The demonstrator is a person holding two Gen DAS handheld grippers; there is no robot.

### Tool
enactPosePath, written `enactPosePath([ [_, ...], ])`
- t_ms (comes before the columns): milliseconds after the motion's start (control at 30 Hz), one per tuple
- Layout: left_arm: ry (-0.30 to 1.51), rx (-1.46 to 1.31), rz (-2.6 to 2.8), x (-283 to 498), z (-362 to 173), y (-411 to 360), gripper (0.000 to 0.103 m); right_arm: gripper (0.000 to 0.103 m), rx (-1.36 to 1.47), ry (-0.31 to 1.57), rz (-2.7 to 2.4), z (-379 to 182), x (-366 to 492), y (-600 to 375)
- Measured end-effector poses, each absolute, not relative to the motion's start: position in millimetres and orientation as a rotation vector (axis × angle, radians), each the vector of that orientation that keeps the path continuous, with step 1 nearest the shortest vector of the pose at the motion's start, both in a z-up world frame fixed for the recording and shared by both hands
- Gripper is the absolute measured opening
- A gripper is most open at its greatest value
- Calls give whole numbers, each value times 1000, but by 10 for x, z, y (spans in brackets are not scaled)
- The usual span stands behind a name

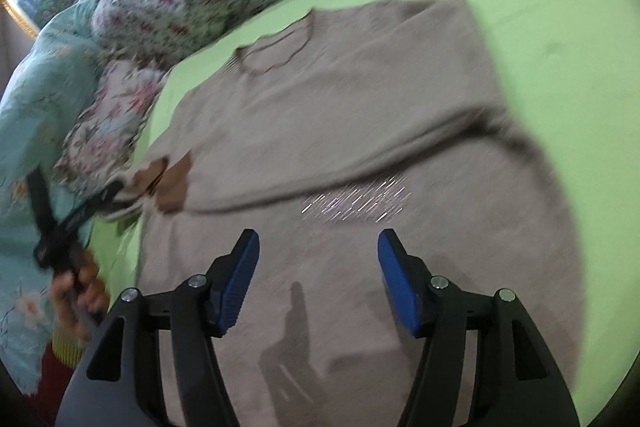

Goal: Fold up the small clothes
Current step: 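Grasp the other brown cuff with the left gripper and lift it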

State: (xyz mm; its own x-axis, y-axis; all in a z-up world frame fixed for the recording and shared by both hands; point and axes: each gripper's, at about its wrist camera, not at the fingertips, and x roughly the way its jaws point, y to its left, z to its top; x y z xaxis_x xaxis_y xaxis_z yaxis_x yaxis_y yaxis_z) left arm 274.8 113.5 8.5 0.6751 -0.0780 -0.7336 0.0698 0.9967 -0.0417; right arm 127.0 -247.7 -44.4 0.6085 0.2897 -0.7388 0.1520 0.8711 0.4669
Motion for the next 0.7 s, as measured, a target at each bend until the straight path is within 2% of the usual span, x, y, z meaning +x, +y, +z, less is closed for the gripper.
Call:
enactPosePath([
  [133,940,60,-27,3066,-232,1173,82,65,540,950,121,-493,1203,-2292],
  [200,1005,12,24,3194,-408,1353,66,65,540,958,126,-500,1162,-2265],
  [300,985,-99,17,3197,-386,1590,32,66,537,960,112,-492,1097,-2263],
  [333,982,-125,16,3186,-352,1658,11,66,541,958,112,-488,1080,-2275],
  [467,935,-222,-17,3038,-158,1777,7,66,556,935,114,-433,1027,-2292],
  [700,788,-255,-210,2670,461,1106,7,66,568,869,129,-303,918,-2312],
])
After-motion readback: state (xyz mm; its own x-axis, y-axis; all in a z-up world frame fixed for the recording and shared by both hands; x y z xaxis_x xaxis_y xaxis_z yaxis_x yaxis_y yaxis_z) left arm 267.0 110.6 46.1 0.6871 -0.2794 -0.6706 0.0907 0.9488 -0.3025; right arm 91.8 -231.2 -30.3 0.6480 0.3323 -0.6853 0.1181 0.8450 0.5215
